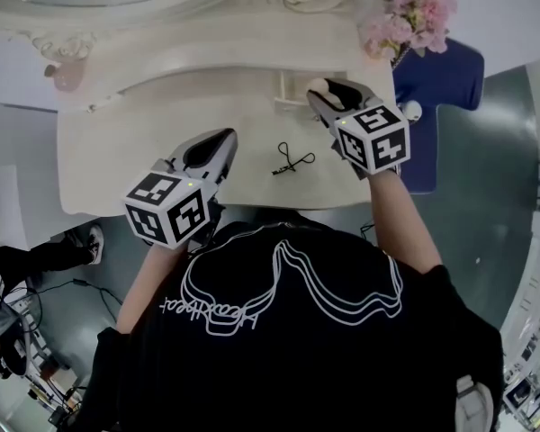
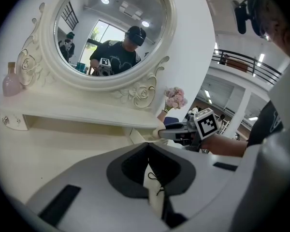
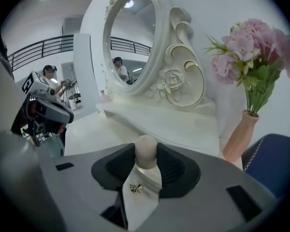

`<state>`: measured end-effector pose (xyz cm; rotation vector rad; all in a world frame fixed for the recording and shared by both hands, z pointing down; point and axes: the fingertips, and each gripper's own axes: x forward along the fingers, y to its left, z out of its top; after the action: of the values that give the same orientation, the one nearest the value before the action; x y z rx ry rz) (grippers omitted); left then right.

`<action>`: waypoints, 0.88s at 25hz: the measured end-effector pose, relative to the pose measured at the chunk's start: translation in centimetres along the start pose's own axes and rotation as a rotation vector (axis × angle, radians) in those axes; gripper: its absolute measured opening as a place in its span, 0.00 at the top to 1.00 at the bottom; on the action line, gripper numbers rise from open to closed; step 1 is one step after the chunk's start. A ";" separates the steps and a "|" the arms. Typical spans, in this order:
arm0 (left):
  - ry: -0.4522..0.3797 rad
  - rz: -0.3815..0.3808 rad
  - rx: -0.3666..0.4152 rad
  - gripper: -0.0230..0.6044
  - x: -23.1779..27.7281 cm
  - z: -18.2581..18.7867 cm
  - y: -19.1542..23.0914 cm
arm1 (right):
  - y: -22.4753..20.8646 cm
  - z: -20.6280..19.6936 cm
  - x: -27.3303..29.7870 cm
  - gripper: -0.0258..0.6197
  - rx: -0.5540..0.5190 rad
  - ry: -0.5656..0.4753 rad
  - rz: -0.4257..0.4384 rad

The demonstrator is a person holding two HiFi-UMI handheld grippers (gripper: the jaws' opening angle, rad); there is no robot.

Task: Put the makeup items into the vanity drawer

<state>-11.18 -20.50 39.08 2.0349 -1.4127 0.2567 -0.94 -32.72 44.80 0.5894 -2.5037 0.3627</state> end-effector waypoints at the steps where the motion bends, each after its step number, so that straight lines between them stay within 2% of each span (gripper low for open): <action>1: 0.001 0.003 -0.004 0.96 0.1 -0.1 0.1 | 0.0 -0.1 0.2 0.74 -0.011 0.011 -0.002; 5: 0.015 0.006 -0.015 0.96 0.4 -0.4 0.7 | -0.1 -0.4 0.8 0.74 -0.037 0.040 -0.005; 9: 0.027 -0.007 -0.017 0.96 0.7 -0.4 1.3 | -0.1 -0.7 1.1 0.73 -0.013 0.055 -0.006; 13: 0.044 -0.027 -0.014 0.96 0.7 -0.2 2.0 | 0.0 -0.9 1.2 0.62 0.030 0.059 -0.012; 20: 0.060 -0.070 0.013 0.96 -0.3 0.3 2.5 | 0.6 -0.1 -0.2 0.58 0.084 0.009 -0.062; 22: 0.059 -0.084 0.017 0.96 -0.8 0.3 2.6 | 1.5 0.3 -0.9 0.58 0.109 -0.013 -0.051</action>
<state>-13.86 -20.63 39.48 2.0780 -1.2902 0.2918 -1.09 -31.23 43.89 0.6990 -2.4879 0.4800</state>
